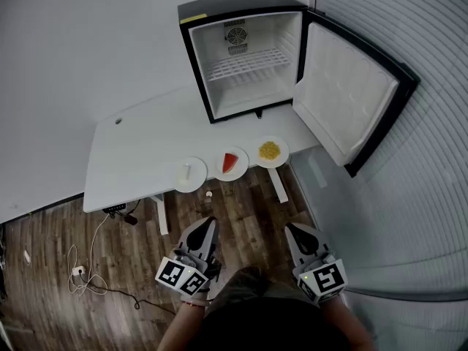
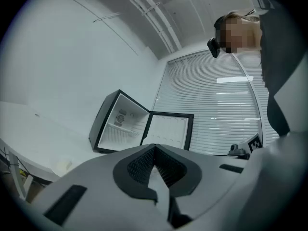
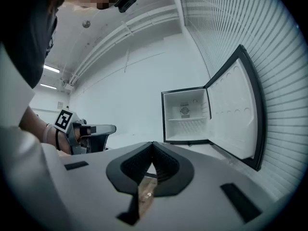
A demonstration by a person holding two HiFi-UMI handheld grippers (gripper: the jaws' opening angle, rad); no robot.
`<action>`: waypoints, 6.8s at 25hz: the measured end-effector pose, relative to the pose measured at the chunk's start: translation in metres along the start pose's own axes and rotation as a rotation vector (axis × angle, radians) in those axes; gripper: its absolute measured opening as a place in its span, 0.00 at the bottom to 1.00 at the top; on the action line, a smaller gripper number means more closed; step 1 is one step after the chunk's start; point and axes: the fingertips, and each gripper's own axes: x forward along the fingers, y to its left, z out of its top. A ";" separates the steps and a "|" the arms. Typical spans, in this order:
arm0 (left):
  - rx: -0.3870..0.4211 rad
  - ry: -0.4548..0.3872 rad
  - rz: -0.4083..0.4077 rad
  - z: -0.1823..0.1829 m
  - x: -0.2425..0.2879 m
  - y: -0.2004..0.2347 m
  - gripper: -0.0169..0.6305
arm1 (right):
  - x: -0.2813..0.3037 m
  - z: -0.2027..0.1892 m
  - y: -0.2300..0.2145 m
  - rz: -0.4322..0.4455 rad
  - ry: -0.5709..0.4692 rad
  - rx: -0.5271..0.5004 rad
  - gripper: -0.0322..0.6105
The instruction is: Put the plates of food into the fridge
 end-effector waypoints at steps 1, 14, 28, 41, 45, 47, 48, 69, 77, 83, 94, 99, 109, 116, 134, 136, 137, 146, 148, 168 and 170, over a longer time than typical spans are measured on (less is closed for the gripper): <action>0.001 -0.002 0.001 0.000 0.000 -0.002 0.04 | -0.002 0.001 -0.001 -0.002 0.000 -0.009 0.06; 0.008 -0.011 -0.029 -0.006 -0.001 -0.041 0.04 | -0.032 0.007 -0.003 -0.004 -0.050 0.009 0.06; 0.029 -0.014 -0.034 -0.009 0.021 -0.028 0.04 | -0.008 -0.010 -0.028 -0.072 -0.025 0.027 0.06; -0.012 0.022 -0.072 -0.015 0.094 0.045 0.04 | 0.088 -0.016 -0.066 -0.146 0.042 0.051 0.06; -0.024 0.044 -0.115 -0.023 0.126 0.062 0.04 | 0.120 -0.025 -0.081 -0.167 0.083 0.074 0.06; -0.029 0.058 -0.139 -0.029 0.141 0.067 0.04 | 0.134 -0.033 -0.089 -0.177 0.109 0.098 0.06; -0.032 0.066 -0.149 -0.033 0.148 0.069 0.04 | 0.140 -0.038 -0.092 -0.184 0.122 0.109 0.06; -0.153 0.141 -0.191 -0.158 0.229 0.061 0.04 | 0.209 -0.150 -0.172 -0.239 0.214 0.658 0.26; -0.078 0.131 -0.164 -0.181 0.240 0.064 0.04 | 0.233 -0.166 -0.184 -0.235 0.143 0.924 0.27; -0.079 0.107 -0.144 -0.181 0.240 0.071 0.04 | 0.244 -0.169 -0.192 -0.239 0.078 1.093 0.27; -0.094 0.099 -0.140 -0.182 0.239 0.072 0.04 | 0.249 -0.170 -0.196 -0.195 -0.014 1.343 0.11; -0.093 0.093 -0.157 -0.176 0.245 0.071 0.04 | 0.242 -0.170 -0.197 -0.215 -0.018 1.369 0.07; -0.066 0.055 -0.199 -0.137 0.265 0.066 0.04 | 0.241 -0.149 -0.203 -0.247 -0.031 1.406 0.07; -0.054 0.021 -0.226 -0.086 0.293 0.077 0.04 | 0.262 -0.120 -0.206 -0.279 -0.033 1.424 0.07; -0.066 0.000 -0.181 0.001 0.383 0.156 0.04 | 0.365 -0.049 -0.257 -0.373 -0.106 1.341 0.07; -0.066 0.006 -0.160 0.001 0.392 0.167 0.04 | 0.375 -0.049 -0.265 -0.389 -0.104 1.344 0.07; -0.065 0.009 -0.152 -0.001 0.397 0.172 0.04 | 0.381 -0.050 -0.269 -0.398 -0.103 1.345 0.07; -0.109 0.038 -0.104 -0.021 0.439 0.214 0.04 | 0.429 -0.056 -0.303 -0.437 -0.090 1.349 0.07; -0.105 0.040 -0.101 -0.023 0.448 0.221 0.04 | 0.437 -0.057 -0.309 -0.446 -0.090 1.352 0.07; -0.118 0.053 -0.063 -0.033 0.484 0.256 0.04 | 0.487 -0.067 -0.365 -0.596 -0.108 1.341 0.07; -0.120 0.060 -0.050 -0.034 0.486 0.260 0.04 | 0.489 -0.069 -0.368 -0.604 -0.100 1.339 0.07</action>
